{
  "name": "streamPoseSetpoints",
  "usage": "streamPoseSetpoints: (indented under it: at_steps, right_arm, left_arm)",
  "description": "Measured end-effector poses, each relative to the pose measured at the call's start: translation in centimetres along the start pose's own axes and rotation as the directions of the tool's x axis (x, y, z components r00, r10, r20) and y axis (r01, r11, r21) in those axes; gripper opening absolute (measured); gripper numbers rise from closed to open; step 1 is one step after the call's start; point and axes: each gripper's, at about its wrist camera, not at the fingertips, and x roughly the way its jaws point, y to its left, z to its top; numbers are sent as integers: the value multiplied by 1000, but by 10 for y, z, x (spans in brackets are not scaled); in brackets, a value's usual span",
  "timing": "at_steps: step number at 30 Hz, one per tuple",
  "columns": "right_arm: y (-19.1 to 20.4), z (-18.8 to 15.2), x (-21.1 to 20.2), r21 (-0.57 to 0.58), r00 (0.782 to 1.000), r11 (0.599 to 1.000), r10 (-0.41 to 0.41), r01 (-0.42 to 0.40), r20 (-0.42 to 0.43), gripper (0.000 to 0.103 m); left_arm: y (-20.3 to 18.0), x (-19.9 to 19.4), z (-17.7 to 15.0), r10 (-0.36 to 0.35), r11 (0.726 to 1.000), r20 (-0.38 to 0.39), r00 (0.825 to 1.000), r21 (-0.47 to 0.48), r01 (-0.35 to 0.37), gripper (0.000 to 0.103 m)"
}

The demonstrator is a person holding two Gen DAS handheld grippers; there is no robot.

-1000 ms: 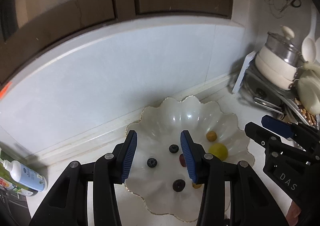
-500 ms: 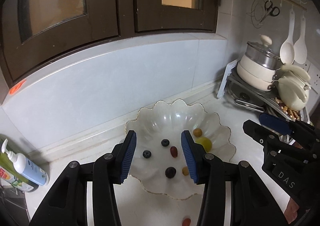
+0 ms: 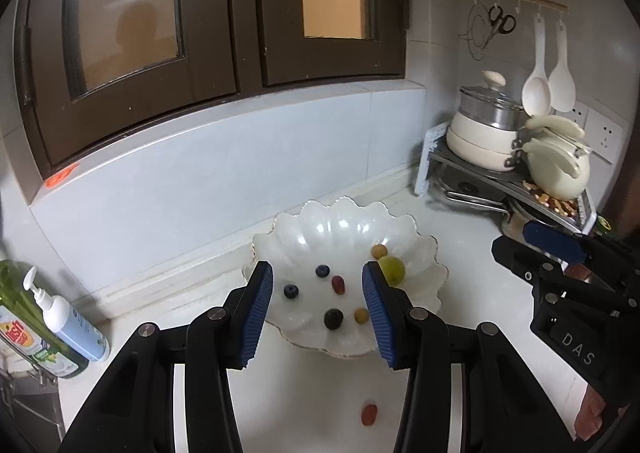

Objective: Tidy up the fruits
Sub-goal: 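Move both tools back from the bowl toward the remaining counter fruits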

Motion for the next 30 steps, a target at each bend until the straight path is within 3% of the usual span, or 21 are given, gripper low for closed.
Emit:
streamPoseSetpoints:
  at_steps: [23,28,30]
  right_arm:
    - [-6,-44,-57,36,998,998,-48,47,40,38]
    - [-7,-55,-65,46,997,998,-50,47,63,38]
    - [-6,-61,-66,41,996,998,-56,54,65,45]
  left_arm:
    - [-15,-56,-47,-65,998,31,997,-15,66,48]
    - [-20,-62,-58,-68,998,52,996,3,68,55]
    - [-22,-63,-63,-66,998,63,996,11,65,55]
